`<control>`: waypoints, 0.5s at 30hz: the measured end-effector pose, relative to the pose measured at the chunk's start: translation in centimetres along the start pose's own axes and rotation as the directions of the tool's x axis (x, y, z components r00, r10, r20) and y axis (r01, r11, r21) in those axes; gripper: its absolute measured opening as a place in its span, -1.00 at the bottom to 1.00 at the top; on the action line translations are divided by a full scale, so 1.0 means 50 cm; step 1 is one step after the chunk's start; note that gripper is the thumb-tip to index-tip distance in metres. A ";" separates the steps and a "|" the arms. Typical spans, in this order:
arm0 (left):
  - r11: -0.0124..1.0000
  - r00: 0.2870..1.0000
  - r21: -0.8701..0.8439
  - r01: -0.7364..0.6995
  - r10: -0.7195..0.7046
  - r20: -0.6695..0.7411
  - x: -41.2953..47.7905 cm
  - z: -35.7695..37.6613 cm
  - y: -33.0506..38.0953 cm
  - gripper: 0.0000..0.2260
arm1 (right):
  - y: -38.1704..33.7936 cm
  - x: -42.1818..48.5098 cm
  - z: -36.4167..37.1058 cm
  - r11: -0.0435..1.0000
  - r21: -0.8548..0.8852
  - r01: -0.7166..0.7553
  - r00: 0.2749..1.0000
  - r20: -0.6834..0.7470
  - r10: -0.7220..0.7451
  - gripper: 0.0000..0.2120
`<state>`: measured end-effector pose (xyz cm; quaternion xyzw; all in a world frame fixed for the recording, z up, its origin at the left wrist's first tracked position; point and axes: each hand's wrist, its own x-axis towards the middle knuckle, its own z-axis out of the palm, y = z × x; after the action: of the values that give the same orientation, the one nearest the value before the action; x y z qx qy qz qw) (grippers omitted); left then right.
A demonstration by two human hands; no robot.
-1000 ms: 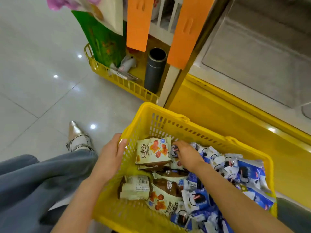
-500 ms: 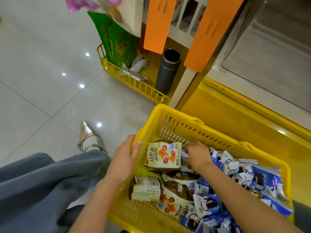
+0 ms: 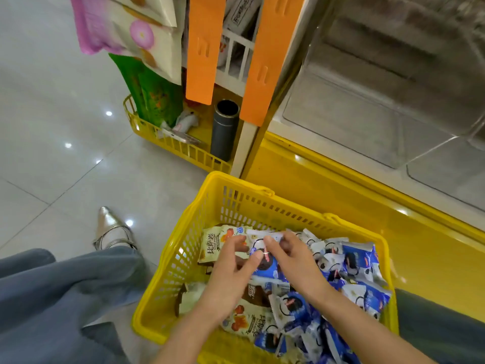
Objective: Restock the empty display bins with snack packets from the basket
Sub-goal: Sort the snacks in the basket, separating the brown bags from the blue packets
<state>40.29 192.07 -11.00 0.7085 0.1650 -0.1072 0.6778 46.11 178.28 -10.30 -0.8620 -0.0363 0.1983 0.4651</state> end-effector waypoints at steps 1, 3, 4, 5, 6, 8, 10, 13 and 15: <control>0.997 0.996 -0.074 0.036 -0.030 0.082 -0.010 0.027 0.000 -0.76 | -0.005 -0.011 -0.006 1.000 0.022 -0.010 1.000 0.004 0.009 -0.74; 0.994 0.995 -0.096 0.046 -0.038 0.090 -0.021 0.071 -0.008 -0.76 | -0.003 -0.025 -0.033 0.998 -0.061 -0.016 1.000 0.005 0.017 -0.82; 0.998 0.996 -0.058 0.029 -0.024 0.085 -0.024 0.093 -0.012 -0.75 | 0.006 -0.035 -0.057 0.993 -0.116 -0.014 1.000 -0.009 0.013 -0.85; 1.000 0.995 -0.004 0.005 -0.004 0.101 -0.025 0.110 -0.017 -0.74 | 0.015 -0.041 -0.081 0.988 -0.157 -0.006 1.000 -0.027 0.002 -0.86; 0.997 0.990 0.069 -0.024 0.014 0.137 -0.024 0.121 -0.026 -0.71 | 0.022 -0.042 -0.102 0.980 -0.197 0.001 0.999 -0.051 -0.011 -0.87; 0.933 0.971 0.344 -0.110 0.027 0.238 -0.026 0.148 -0.050 -0.64 | 0.043 -0.046 -0.155 0.960 -0.280 -0.023 0.987 -0.162 -0.023 -0.83; 0.753 0.945 0.617 -0.229 0.020 0.326 -0.042 0.157 -0.086 -0.59 | 0.073 -0.036 -0.205 0.929 -0.362 -0.076 0.962 -0.271 -0.027 -0.76; 0.520 0.898 0.778 -0.353 -0.046 0.438 -0.073 0.134 -0.131 -0.63 | 0.119 0.000 -0.245 0.869 -0.467 -0.164 0.953 -0.302 0.017 -0.72; 0.449 0.882 0.807 -0.384 -0.080 0.464 -0.089 0.120 -0.144 -0.66 | 0.145 0.011 -0.249 0.829 -0.523 -0.196 0.959 -0.277 0.052 -0.71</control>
<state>33.87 185.91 -16.34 0.9230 -0.1375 -0.2697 0.2374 50.44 164.53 -10.29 -0.9771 0.0245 0.0991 0.1870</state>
